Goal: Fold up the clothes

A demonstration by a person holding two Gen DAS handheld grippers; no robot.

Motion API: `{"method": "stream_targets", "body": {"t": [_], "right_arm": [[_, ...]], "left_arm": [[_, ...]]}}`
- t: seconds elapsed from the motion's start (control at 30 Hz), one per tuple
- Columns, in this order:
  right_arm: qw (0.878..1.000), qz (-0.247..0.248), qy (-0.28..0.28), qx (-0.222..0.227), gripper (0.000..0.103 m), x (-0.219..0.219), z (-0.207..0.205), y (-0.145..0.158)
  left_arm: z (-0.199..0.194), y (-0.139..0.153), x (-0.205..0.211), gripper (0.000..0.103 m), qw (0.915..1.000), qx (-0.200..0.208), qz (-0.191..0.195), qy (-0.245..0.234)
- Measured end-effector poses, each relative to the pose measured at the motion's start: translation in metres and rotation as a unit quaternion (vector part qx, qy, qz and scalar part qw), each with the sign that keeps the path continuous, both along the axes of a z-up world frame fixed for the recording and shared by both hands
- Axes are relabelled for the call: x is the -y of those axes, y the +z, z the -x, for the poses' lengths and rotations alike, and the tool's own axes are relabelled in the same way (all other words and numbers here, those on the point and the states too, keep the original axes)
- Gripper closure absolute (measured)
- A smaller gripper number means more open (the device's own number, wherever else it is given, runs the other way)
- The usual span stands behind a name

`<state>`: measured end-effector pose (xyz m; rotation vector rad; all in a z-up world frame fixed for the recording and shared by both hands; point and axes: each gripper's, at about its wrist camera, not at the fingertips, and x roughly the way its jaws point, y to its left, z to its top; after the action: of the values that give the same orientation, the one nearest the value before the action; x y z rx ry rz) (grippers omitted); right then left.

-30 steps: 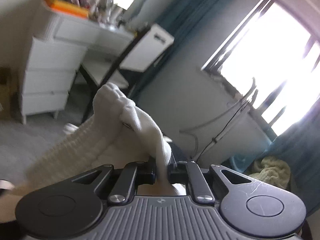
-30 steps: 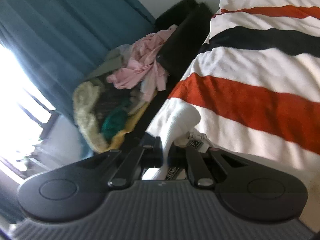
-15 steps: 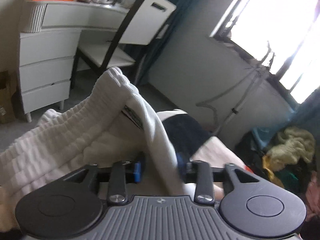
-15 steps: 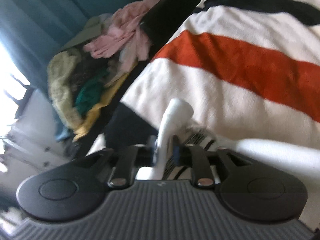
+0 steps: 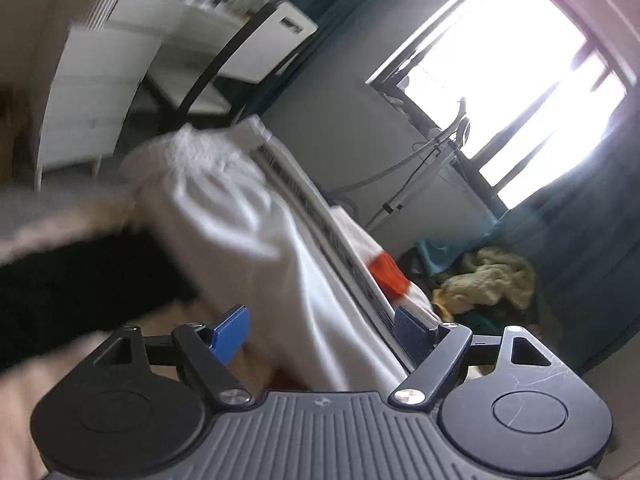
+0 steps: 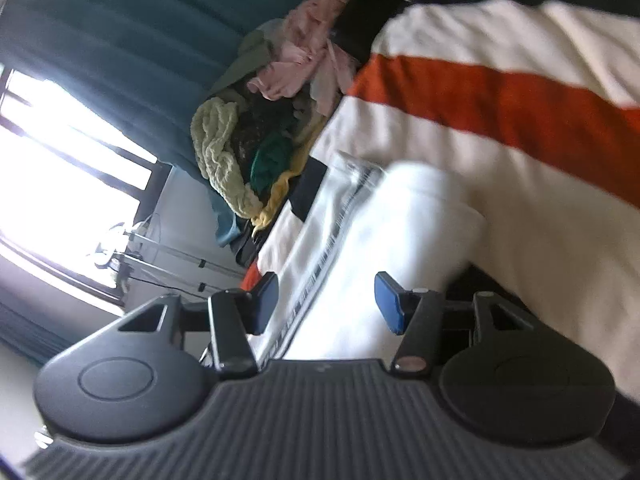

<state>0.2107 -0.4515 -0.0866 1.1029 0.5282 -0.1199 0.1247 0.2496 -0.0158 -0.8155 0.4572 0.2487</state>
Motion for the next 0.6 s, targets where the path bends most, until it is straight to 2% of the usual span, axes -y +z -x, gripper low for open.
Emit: {"method": "stream_targets", "body": {"t": [0.13, 0.23, 0.37, 0.6], "right_arm": [[0.999, -0.045, -0.008, 0.000, 0.047, 0.010, 0.032, -0.018], [0.997, -0.076, -0.013, -0.019, 0.047, 0.013, 0.040, -0.038], [0.997, -0.057, 0.010, -0.049, 0.047, 0.010, 0.022, -0.048], [0.998, -0.052, 0.024, -0.028, 0.047, 0.000, -0.025, -0.074]], "left_arm": [[0.026, -0.019, -0.005, 0.022, 0.9997, -0.005, 0.022, 0.011], [0.031, -0.038, -0.019, 0.022, 0.9985, -0.020, 0.045, 0.026], [0.026, -0.061, -0.043, 0.022, 0.9953, -0.026, 0.083, 0.044], [-0.018, -0.094, -0.068, 0.024, 0.9891, 0.010, 0.127, 0.075]]}}
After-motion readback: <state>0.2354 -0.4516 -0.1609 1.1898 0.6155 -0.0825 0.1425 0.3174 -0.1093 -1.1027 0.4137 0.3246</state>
